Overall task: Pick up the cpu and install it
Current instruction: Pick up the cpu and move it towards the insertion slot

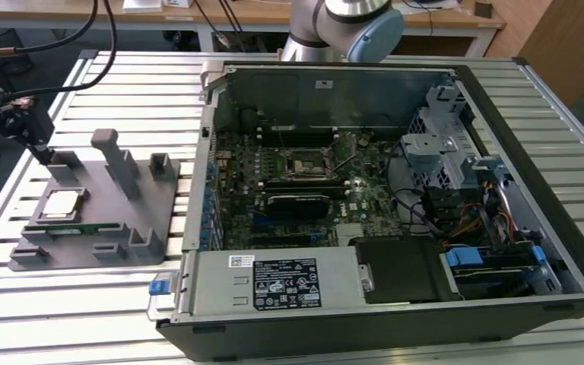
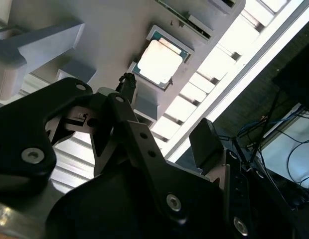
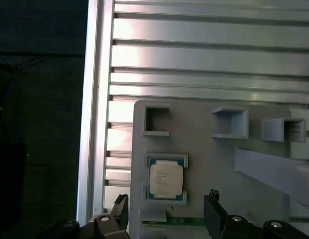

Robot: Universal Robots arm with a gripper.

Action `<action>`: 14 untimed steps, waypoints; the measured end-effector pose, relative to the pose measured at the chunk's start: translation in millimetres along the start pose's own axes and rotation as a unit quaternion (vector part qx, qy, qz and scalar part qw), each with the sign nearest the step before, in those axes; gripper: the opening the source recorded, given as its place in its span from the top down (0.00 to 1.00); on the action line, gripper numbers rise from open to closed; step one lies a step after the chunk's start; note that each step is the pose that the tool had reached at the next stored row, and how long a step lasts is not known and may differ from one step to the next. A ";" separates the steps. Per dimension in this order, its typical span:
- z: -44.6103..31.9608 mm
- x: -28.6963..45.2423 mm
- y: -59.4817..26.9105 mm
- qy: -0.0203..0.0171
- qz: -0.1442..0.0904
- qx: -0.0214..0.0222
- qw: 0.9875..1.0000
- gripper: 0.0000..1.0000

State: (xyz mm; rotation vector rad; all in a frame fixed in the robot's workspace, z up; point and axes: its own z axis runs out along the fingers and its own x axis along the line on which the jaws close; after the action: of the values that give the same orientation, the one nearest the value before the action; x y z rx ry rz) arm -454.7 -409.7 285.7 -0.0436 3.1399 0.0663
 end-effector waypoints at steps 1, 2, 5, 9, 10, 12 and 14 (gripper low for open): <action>1.8 0.0 -0.1 0.000 0.000 0.000 1.000 0.29; 3.6 0.0 -0.2 0.000 0.000 0.000 1.000 0.29; 9.2 0.0 -0.9 0.000 -0.001 0.000 1.000 0.29; 16.3 0.1 -2.7 0.001 -0.011 0.000 1.000 0.29; 18.1 0.1 -3.0 0.001 -0.015 0.000 1.000 0.29; 21.7 0.2 -3.5 0.001 -0.017 0.000 1.000 0.29; 25.2 0.2 -3.7 0.002 -0.017 0.000 1.000 0.29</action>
State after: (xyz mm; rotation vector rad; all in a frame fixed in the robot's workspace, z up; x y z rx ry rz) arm -454.8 -412.3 260.3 -0.0979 3.1410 0.0664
